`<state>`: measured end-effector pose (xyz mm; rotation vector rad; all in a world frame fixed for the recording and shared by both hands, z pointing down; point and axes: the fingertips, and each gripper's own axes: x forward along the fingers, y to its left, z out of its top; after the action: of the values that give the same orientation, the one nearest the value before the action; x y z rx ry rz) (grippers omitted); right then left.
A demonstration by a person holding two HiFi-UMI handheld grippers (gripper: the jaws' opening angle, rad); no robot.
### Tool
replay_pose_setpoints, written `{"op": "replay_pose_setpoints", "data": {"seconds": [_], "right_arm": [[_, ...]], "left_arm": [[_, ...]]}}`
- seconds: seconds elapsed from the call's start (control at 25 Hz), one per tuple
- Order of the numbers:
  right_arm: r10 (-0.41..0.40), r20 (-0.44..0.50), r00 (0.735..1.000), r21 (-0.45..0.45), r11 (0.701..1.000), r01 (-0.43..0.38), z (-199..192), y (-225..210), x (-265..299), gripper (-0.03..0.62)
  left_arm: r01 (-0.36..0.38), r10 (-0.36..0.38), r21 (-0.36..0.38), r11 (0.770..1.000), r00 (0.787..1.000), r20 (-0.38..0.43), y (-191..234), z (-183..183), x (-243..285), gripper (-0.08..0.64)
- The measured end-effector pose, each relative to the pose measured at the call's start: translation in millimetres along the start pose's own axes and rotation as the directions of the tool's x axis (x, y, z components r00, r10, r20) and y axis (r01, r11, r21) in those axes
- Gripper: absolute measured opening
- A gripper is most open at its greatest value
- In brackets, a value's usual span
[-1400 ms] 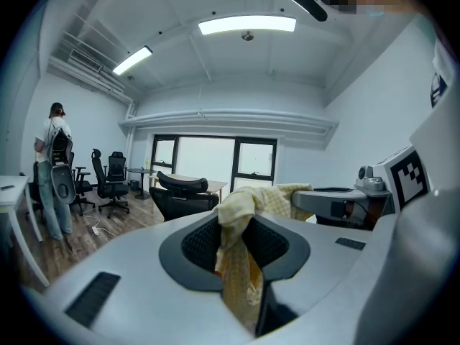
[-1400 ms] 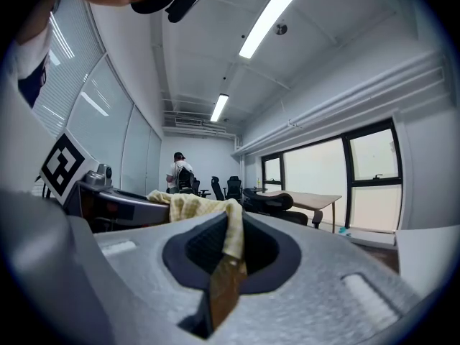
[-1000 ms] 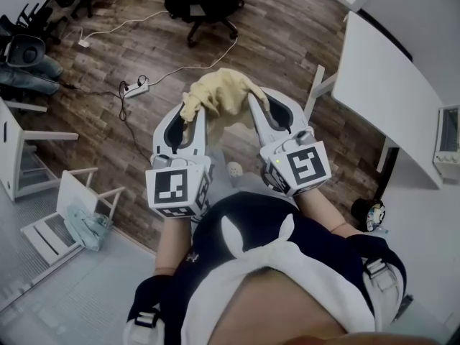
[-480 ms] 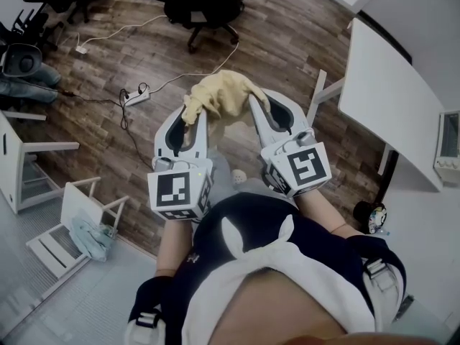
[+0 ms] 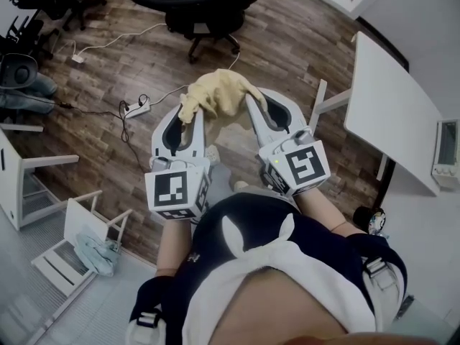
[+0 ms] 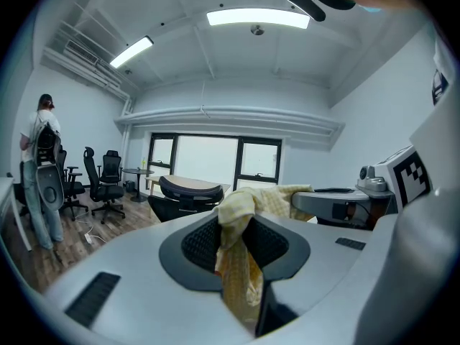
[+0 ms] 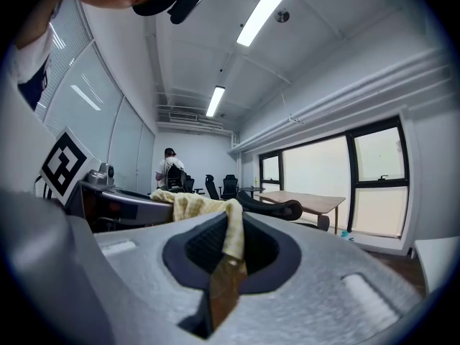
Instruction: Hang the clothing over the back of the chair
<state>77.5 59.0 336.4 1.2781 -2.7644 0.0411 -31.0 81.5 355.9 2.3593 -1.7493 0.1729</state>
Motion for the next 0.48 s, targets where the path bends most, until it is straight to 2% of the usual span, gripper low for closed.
{"op": "replay_pose_setpoints", "data": {"seconds": [0.48], "right_arm": [[-0.042, -0.017, 0.999, -0.02, 0.999, 0.041, 13, -9, 96, 0.026]], "left_arm": [[0.044, -0.044, -0.021, 0.999, 0.999, 0.004, 76, 20, 58, 0.097]]}}
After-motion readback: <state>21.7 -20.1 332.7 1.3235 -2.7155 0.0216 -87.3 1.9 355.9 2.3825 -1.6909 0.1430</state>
